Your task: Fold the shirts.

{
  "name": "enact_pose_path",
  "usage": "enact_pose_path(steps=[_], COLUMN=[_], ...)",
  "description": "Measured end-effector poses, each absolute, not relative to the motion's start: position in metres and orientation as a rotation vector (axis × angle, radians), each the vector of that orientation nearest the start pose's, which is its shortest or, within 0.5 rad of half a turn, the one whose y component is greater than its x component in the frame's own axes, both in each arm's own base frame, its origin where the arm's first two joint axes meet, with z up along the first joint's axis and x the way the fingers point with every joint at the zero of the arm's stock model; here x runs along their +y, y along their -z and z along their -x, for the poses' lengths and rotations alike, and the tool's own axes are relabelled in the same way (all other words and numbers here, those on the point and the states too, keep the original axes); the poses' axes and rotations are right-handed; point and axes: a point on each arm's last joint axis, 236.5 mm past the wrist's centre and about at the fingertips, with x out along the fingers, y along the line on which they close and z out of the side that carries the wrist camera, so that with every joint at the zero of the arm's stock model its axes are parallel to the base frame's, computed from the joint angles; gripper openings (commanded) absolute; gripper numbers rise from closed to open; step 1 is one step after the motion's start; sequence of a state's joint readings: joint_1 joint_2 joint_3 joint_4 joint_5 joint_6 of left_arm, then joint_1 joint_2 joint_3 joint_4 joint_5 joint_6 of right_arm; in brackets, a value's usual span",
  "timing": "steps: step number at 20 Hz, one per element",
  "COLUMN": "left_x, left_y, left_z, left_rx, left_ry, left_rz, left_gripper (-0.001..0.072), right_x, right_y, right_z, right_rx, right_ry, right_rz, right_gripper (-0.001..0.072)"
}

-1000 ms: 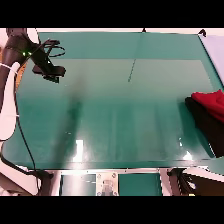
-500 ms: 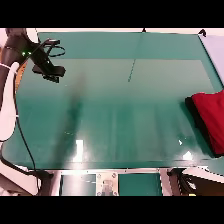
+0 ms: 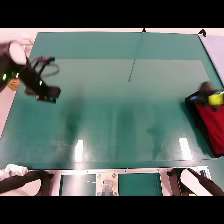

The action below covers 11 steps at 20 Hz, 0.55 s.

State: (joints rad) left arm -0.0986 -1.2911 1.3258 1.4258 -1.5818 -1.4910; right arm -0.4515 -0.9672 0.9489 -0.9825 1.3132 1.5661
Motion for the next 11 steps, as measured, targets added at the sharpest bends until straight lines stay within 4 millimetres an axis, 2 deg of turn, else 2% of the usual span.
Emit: enact_pose_path(steps=[3, 5, 7, 11], left_x=[-0.062, -0.060, -0.058, -0.058], left_y=[-0.025, -0.017, -0.013, -0.009], left_z=[-0.275, -0.260, -0.251, -0.245], left_rx=[1.547, 1.546, 1.546, 1.547], left_ry=[0.248, 0.243, 0.241, 0.236], left_rz=[-0.020, -0.019, -0.019, -0.011], left_gripper=[0.0024, 0.0024, 0.0024, 0.0024], right_x=[0.045, 0.066, 0.079, 0.088], right_y=[-0.034, -0.022, -0.015, -0.008], right_z=[-0.290, -0.278, -0.268, -0.261], right_rx=[1.173, 1.187, 1.210, 1.225], right_ry=[-0.102, -0.145, -0.177, -0.200], right_rz=[-0.701, -0.667, -0.649, -0.630], right_gripper=[0.0018, 0.0018, 0.0018, 0.0018])
